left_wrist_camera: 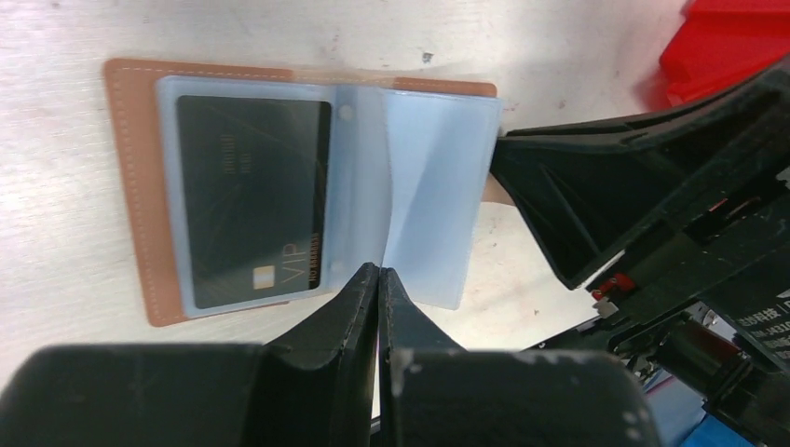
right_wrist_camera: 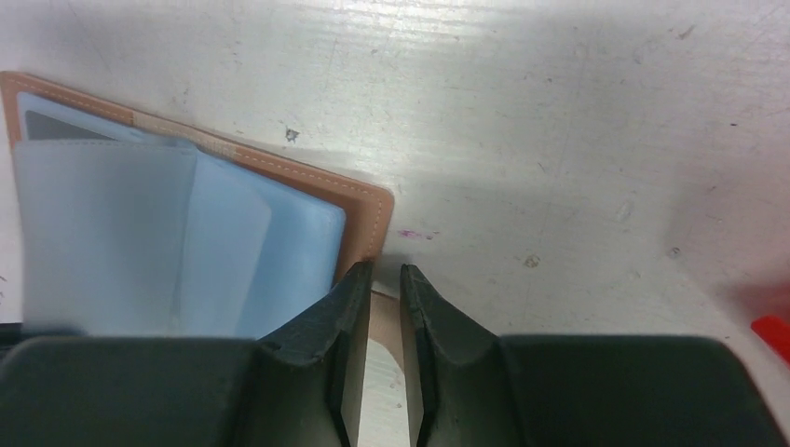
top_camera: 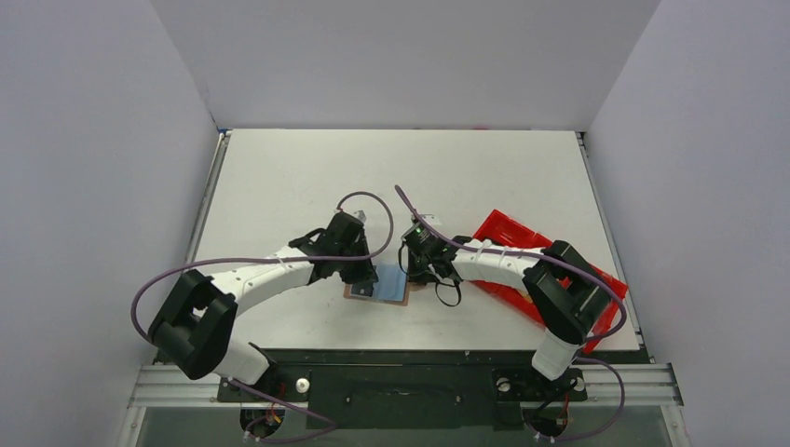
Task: Take the credit cards out of the card holder
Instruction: Remove the credit card from the card holder.
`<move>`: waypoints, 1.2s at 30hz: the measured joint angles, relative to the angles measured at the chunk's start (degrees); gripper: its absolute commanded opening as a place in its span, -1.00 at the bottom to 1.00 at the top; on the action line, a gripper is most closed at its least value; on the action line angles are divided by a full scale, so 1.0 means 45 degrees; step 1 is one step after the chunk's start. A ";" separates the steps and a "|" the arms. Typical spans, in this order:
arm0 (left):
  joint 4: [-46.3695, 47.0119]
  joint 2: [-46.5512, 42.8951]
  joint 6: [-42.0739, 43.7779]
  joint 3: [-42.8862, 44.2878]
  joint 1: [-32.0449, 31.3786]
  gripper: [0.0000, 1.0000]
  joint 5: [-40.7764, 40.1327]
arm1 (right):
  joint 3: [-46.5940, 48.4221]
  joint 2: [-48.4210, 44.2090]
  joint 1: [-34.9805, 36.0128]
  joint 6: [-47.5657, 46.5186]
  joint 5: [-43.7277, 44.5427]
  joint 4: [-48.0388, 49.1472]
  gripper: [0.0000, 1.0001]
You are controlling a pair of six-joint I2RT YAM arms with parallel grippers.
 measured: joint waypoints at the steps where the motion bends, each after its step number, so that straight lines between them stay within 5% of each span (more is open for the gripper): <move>1: 0.0015 0.0083 0.0005 0.0073 -0.0087 -1.00 0.0005 | -0.0005 0.0015 0.0000 0.0005 -0.0068 0.0107 -0.70; 13: 0.0821 0.1428 0.0034 0.0525 -0.0661 -0.56 0.0282 | 0.0034 0.0461 -0.0238 0.0194 -0.0986 0.1481 -0.69; 20: 0.1365 0.2293 -0.0010 0.1044 -0.0661 -0.31 0.0491 | 0.0034 0.0393 -0.0573 0.0175 -0.1355 0.1467 -0.46; 28: 0.1617 0.3089 -0.0010 0.1360 -0.0690 -0.29 0.0719 | 0.0034 -0.0777 -0.1161 0.0049 -0.1224 0.0539 -0.43; 36: 0.1603 0.3531 -0.0083 0.1608 -0.0622 -0.58 0.0729 | 0.0034 -0.1885 -0.1243 -0.0063 -0.0908 0.0141 -0.44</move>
